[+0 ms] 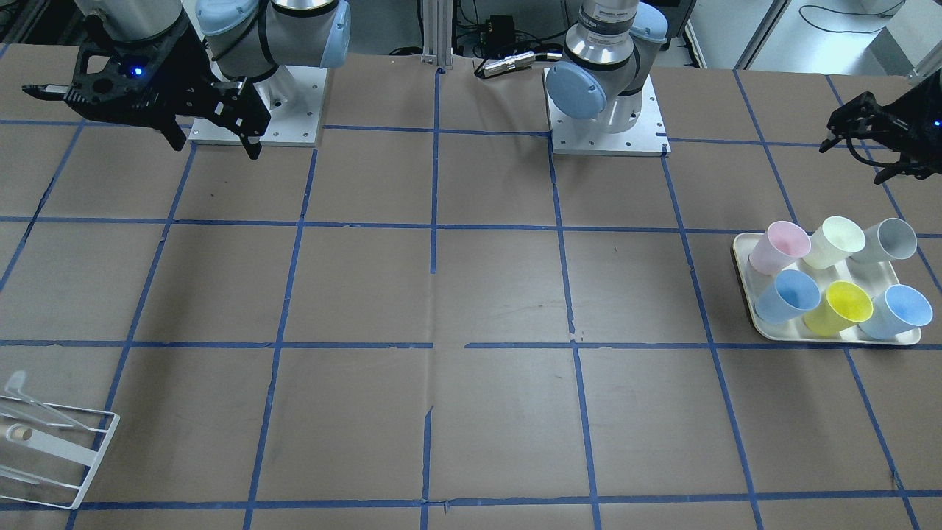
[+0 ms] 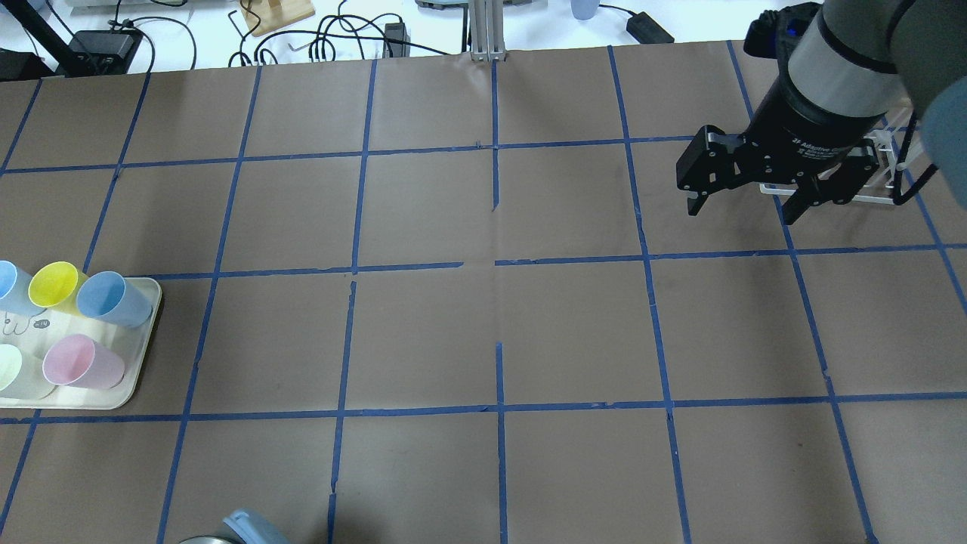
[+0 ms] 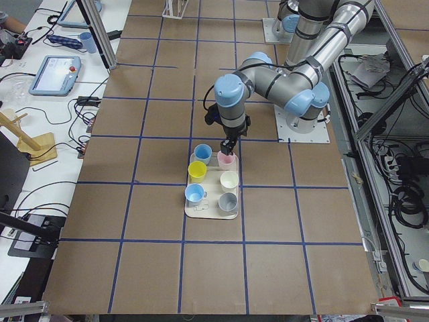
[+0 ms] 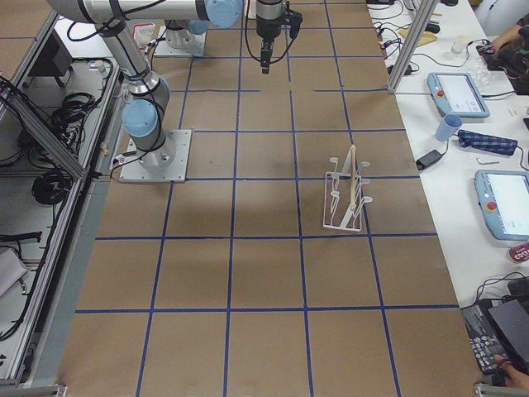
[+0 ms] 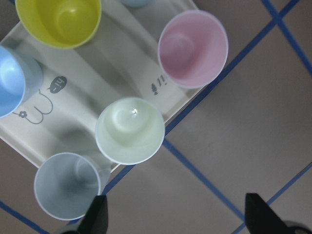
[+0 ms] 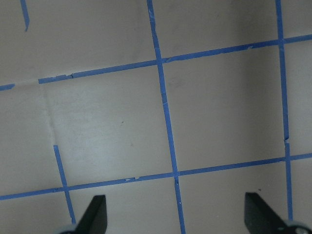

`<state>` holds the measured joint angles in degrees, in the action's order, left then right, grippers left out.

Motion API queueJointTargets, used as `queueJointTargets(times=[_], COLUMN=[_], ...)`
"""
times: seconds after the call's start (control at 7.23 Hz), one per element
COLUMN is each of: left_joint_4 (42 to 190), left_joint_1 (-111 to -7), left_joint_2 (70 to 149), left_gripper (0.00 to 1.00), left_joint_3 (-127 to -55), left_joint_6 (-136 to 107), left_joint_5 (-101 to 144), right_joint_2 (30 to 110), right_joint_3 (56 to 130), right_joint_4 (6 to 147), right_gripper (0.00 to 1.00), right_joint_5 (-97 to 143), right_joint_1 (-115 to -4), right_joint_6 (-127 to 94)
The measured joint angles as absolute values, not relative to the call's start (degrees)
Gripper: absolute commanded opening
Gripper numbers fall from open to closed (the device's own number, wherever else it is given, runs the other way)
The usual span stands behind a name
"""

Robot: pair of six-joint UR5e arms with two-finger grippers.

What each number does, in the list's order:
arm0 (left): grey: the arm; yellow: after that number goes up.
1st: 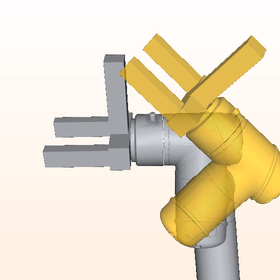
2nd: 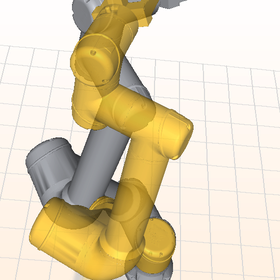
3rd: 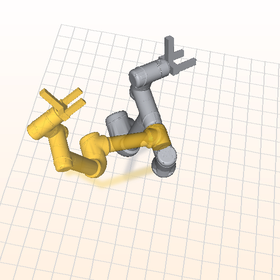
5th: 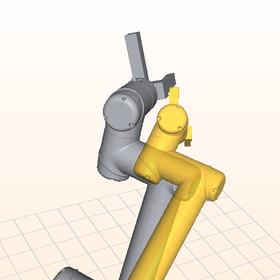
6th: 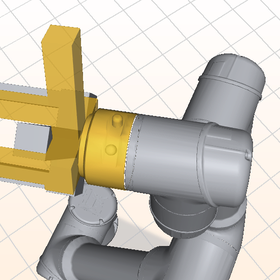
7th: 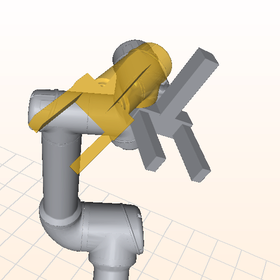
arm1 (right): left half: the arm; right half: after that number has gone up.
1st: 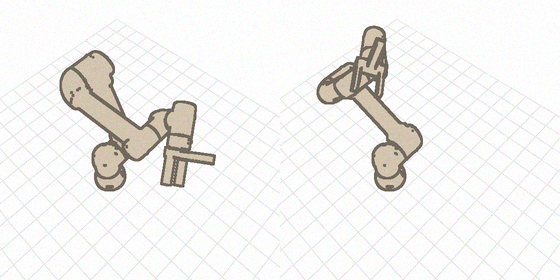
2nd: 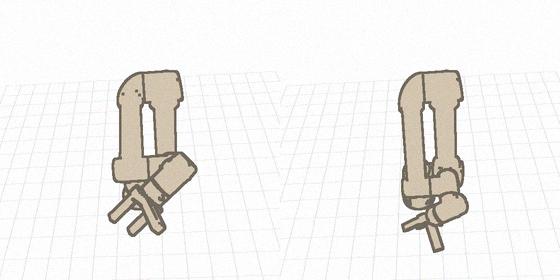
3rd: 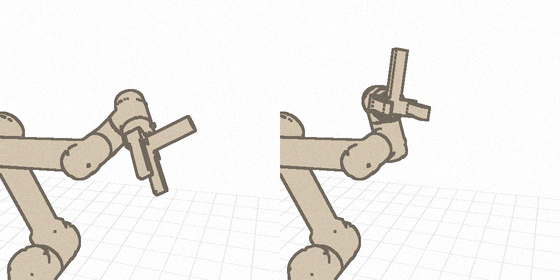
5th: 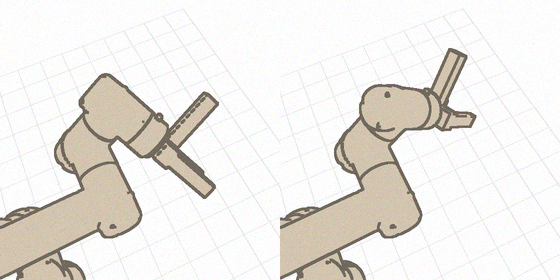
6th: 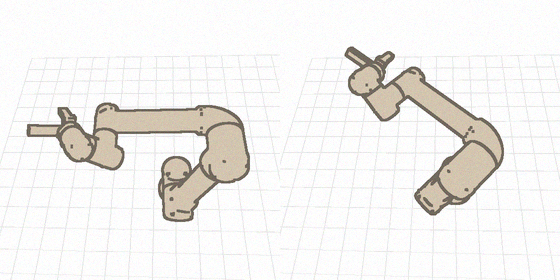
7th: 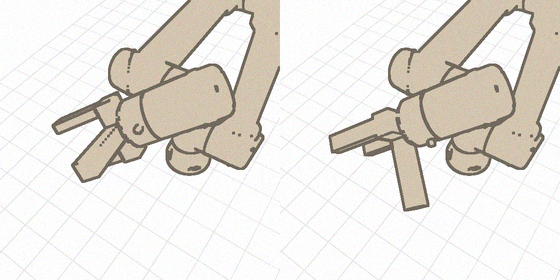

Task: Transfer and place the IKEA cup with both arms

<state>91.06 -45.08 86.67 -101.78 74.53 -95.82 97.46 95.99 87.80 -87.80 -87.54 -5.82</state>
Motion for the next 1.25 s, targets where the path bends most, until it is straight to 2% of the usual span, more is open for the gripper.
queueJointTargets(times=[0.55, 0.83, 1.25], left_joint_4=[94.37, 95.18, 94.33], left_joint_1=[-68.52, -79.0, -89.13], left_joint_2=[81.36, 82.1, 84.06], left_gripper=[1.0, 1.0, 1.0], left_joint_3=[-100.36, -97.16, -95.64], left_joint_6=[40.59, 24.76, 8.12], left_joint_5=[-93.82, -91.31, -87.22], right_joint_2=[97.51, 97.54, 97.28], right_joint_3=[95.96, 95.37, 95.04], right_joint_4=[87.36, 87.58, 87.77], right_gripper=[1.0, 1.0, 1.0], right_joint_5=[-88.42, -88.5, -88.27], right_joint_1=[-87.44, -87.52, -87.54], right_joint_6=[-6.4, -6.63, -6.74])
